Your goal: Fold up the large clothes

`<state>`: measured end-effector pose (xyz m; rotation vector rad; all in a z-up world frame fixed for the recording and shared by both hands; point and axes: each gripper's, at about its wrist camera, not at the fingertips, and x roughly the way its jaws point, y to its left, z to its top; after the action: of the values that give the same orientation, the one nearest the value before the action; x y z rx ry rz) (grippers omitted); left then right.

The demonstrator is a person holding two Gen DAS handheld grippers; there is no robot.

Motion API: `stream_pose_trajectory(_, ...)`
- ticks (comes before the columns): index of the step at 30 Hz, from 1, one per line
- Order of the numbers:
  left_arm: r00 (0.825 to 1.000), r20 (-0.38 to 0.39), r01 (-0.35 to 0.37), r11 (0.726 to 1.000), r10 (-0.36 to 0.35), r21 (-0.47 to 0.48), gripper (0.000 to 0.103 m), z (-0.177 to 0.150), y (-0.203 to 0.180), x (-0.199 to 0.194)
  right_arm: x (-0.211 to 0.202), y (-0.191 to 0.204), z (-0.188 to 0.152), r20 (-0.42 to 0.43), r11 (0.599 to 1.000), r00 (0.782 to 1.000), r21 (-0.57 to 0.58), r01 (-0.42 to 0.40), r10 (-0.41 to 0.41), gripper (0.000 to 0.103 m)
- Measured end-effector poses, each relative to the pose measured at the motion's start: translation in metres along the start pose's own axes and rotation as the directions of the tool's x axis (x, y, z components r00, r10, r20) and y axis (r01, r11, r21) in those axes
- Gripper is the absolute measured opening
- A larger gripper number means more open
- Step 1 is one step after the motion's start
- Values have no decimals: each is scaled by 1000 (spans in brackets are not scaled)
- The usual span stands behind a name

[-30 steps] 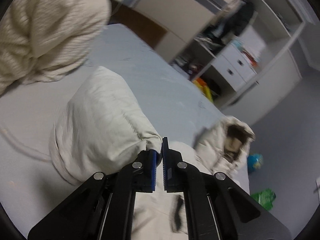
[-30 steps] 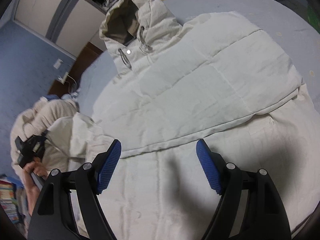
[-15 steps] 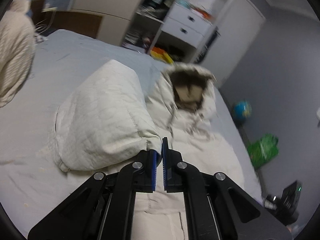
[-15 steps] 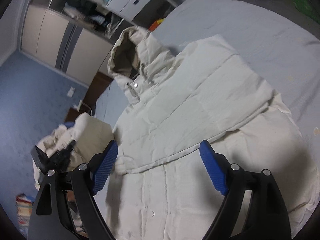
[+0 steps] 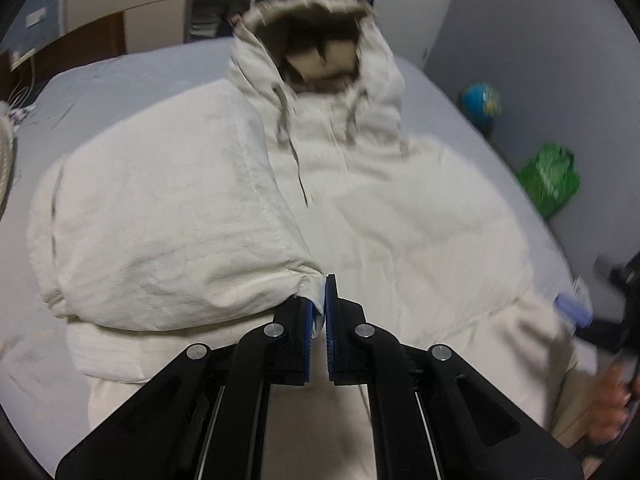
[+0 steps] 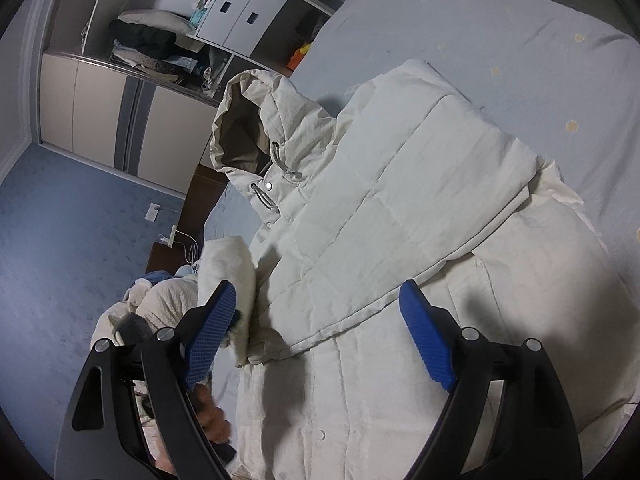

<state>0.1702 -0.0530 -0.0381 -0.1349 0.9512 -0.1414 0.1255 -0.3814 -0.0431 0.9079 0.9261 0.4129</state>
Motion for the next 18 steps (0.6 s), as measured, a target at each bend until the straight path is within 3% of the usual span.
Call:
stream_pose_trajectory(6, 996, -87, 0, 1000, 2, 24, 15, -18, -2, 34, 1, 0, -1, -8, 1000, 1000, -1, 10, -10, 80)
stream_pose_trajectory(9, 994, -106, 30, 999, -28, 21, 33, -21, -1, 34, 2, 2, -3, -14, 1000, 1000, -17, 26, -26, 80)
stream_pose_trajectory(11, 991, -123, 52, 999, -51, 6, 57, -20, -2, 27, 3, 3, -3, -20, 999, 999, -28, 38, -39, 80)
stream_pose_trajectory(14, 990, -128, 66, 998, -65, -1, 75, -20, -7, 7, 7, 2, -4, -29, 998, 998, -32, 49, -50, 80)
stream_pose_trajectory(16, 992, -103, 69, 998, -67, 11, 79, -20, -9, -13, 10, 3, -5, -38, 998, 998, -38, 57, -59, 80)
stream_pose_trajectory(18, 992, -61, 113, 994, -113, 9, 81, -19, -6, -31, 11, 4, -6, -42, 997, 997, -47, 61, -63, 80)
